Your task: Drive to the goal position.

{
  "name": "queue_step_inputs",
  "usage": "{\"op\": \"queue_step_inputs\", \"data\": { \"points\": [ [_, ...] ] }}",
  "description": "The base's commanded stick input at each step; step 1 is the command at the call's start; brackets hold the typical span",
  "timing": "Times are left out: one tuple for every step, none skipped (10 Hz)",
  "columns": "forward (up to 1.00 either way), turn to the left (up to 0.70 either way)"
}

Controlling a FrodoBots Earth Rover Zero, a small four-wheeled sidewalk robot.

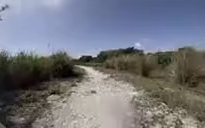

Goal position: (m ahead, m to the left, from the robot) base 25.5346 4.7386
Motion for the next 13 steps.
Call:
{"op": "queue_step_inputs", "data": {
  "points": [
    [0.70, 0.00],
    [0.70, 0.00],
    [0.70, 0.20],
    [0.70, 0.35],
    [0.70, 0.35],
    [0.70, 0.11],
    [0.70, 0.00],
    [0.70, 0.00],
    [0.70, 0.00],
    [0.70, 0.00],
    [0.70, 0.00],
    [0.70, 0.00],
    [0.70, 0.00]
  ]
}}
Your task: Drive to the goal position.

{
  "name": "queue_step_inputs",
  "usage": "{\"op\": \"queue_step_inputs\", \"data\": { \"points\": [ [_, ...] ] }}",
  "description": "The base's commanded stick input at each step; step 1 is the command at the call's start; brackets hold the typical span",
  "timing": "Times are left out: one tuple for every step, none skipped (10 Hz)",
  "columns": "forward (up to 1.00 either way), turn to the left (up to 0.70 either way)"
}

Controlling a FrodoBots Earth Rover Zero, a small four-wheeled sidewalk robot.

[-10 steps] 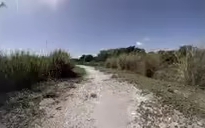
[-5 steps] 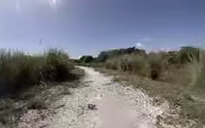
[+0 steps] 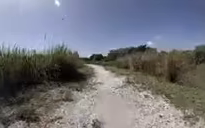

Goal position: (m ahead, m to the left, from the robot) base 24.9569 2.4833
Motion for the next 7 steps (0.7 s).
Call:
{"op": "queue_step_inputs", "data": {
  "points": [
    [0.70, 0.00],
    [0.70, 0.00],
    [0.70, 0.00],
    [0.70, 0.00],
    [0.70, 0.00],
    [0.70, 0.00],
    [0.70, 0.00]
  ]
}}
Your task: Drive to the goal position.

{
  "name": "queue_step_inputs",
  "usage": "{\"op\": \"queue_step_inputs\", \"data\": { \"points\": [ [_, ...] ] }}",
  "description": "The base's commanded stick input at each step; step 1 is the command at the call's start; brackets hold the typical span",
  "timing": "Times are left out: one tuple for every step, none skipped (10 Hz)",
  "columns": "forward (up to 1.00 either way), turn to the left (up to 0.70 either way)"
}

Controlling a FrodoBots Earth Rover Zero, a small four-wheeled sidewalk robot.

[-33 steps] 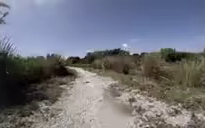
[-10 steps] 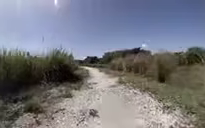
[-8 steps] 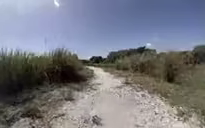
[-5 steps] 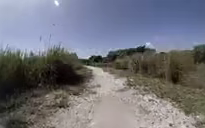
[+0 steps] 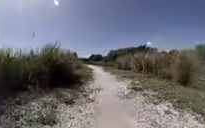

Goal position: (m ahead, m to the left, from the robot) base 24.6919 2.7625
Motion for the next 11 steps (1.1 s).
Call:
{"op": "queue_step_inputs", "data": {
  "points": [
    [0.70, 0.00],
    [0.70, 0.00],
    [0.70, 0.00],
    [0.70, 0.00],
    [0.70, 0.00],
    [0.70, 0.00],
    [0.70, 0.00],
    [0.70, 0.00],
    [0.70, 0.00],
    [0.70, 0.00],
    [0.70, 0.00]
  ]
}}
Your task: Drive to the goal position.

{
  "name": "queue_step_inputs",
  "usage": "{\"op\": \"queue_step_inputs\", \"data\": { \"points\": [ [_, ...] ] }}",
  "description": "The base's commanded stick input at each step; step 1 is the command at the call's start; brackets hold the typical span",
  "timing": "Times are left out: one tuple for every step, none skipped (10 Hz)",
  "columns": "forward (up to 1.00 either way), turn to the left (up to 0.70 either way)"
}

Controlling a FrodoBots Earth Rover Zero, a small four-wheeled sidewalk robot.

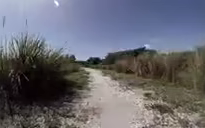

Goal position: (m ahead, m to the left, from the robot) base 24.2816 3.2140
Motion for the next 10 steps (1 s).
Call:
{"op": "queue_step_inputs", "data": {
  "points": [
    [0.70, 0.00],
    [0.70, 0.00],
    [0.70, 0.00],
    [0.70, 0.00],
    [0.70, 0.00],
    [0.70, 0.00],
    [0.70, 0.00],
    [0.70, 0.00],
    [0.70, 0.00],
    [0.70, 0.00]
  ]
}}
